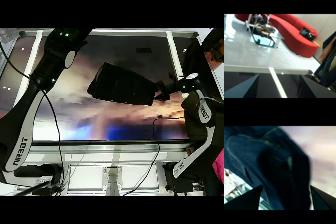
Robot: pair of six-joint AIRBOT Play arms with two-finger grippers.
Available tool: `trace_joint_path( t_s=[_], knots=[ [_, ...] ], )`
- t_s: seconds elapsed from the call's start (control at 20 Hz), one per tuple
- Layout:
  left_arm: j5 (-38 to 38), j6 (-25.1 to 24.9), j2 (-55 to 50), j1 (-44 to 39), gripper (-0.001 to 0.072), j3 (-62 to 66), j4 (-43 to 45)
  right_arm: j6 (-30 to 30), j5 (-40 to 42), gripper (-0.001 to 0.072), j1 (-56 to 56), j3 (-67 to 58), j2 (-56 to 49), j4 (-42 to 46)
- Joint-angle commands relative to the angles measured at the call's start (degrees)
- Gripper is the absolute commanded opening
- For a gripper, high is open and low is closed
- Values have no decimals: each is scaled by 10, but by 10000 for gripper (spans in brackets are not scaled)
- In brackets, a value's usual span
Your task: Fold the clothes and pants, and hang the long-sleeved shirts on hangers.
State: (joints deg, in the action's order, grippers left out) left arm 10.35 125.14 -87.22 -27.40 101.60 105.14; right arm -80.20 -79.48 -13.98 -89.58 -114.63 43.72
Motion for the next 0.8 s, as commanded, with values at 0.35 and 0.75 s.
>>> trace_joint_path(
  t_s=[0.35,0.75],
  knots=[
    [13,0,0,-2,576,0,0,4,93,331,77,-3,-14,5],
    [13,0,0,-2,576,0,0,-28,68,27,33,-3,89,-10]
  ],
)
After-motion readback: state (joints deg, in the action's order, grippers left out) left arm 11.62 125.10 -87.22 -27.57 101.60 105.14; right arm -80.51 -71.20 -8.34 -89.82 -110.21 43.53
